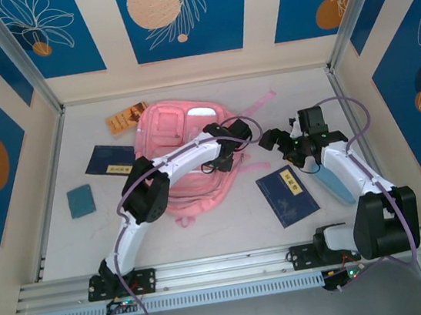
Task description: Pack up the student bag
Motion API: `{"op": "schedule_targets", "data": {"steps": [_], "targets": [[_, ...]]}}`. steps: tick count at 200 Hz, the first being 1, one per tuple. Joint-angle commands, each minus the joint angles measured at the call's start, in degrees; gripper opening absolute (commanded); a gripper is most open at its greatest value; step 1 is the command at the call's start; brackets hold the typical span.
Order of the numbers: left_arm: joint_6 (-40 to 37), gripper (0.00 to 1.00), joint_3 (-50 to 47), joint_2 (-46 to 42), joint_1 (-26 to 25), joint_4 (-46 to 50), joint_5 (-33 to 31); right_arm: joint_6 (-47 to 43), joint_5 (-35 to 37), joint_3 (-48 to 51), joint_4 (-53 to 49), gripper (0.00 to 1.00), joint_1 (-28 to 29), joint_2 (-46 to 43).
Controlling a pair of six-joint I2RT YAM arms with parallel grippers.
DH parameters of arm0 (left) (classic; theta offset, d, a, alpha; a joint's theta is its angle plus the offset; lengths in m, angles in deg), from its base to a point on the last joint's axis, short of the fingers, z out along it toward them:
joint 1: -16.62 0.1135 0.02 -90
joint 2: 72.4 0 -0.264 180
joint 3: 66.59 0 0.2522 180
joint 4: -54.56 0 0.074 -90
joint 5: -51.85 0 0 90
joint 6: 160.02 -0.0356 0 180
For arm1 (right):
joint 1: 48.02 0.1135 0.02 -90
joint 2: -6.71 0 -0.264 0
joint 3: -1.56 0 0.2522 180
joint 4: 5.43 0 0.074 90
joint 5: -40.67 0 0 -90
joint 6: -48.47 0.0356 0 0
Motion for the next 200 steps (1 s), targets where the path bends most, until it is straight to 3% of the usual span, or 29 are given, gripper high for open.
{"op": "schedule_targets", "data": {"steps": [1,60,98,165,200], "targets": [[1.1,0.35,1.5,1.7,1.4,1.8,-0.4,-1.4,-2.6,1.0,0.2,1.00,-0.3,0.8],[-1.2,0.00,1.3,-1.0,2.0,0.8,1.7,-2.4,-1.9,-0.1,-0.3,0.97,0.9,4.1],[-7.6,0.00,1.1,-8.8,2.8,-0.1,3.3,-6.0,0.6,-0.6,1.0,0.89,4.6,4.7],[-18.7,0.00,0.6,-20.4,7.8,-0.2,9.8,-14.5,-6.7,-0.8,7.7,0.74,8.8,2.7],[-24.1,0.00,0.7,-24.5,8.9,-0.1,12.7,-17.6,-15.4,-4.7,8.4,0.69,9.4,3.6]]}}
